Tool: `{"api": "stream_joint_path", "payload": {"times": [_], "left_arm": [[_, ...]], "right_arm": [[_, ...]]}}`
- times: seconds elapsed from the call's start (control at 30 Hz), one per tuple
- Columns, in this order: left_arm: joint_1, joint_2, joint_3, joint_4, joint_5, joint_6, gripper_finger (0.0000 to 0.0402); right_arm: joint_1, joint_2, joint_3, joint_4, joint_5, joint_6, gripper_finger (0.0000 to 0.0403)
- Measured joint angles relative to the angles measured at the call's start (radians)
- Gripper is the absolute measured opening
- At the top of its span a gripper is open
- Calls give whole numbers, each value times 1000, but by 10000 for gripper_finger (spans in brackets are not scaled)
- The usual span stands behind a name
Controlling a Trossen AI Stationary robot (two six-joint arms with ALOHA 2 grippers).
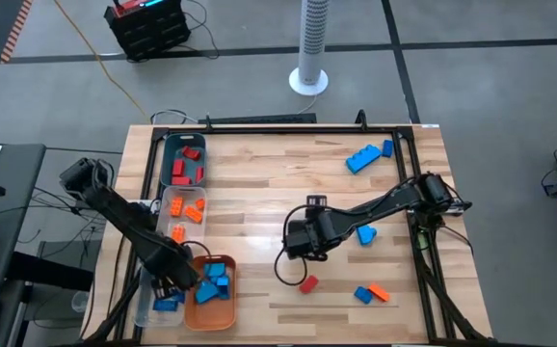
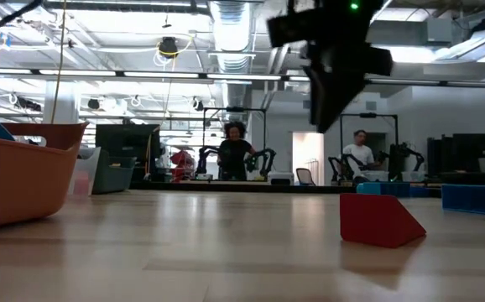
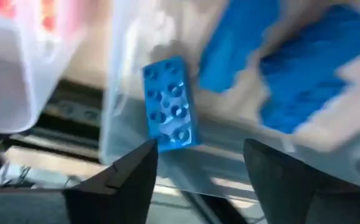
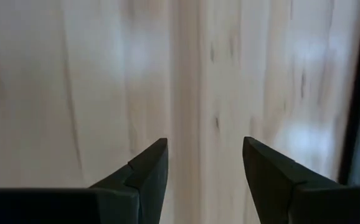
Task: Sort blocks
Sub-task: Put the blue game piece into the bottom transparent bin, then put the red block into the blue bin
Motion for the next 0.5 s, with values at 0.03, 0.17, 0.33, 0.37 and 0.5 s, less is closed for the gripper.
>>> {"api": "stream_joint_path", "payload": {"times": [0.03, 0.17, 0.33, 0.37, 0.5], "left_arm": [[4, 0, 14, 2, 4, 0, 239], [20, 0, 104, -14, 94, -27, 249], [24, 0, 264, -10, -23, -36, 246], [27, 0, 289, -9, -84, -24, 246], [43, 0, 364, -10, -360, 67, 245]], "right_arm": [[1, 0, 0, -32, 0, 16, 205], [19, -15, 0, -193, 11, 88, 205], [87, -116, -1, -217, 25, 145, 205], [105, -136, -8, -182, 26, 149, 205], [162, -203, -70, 79, -1, 236, 205]]}}
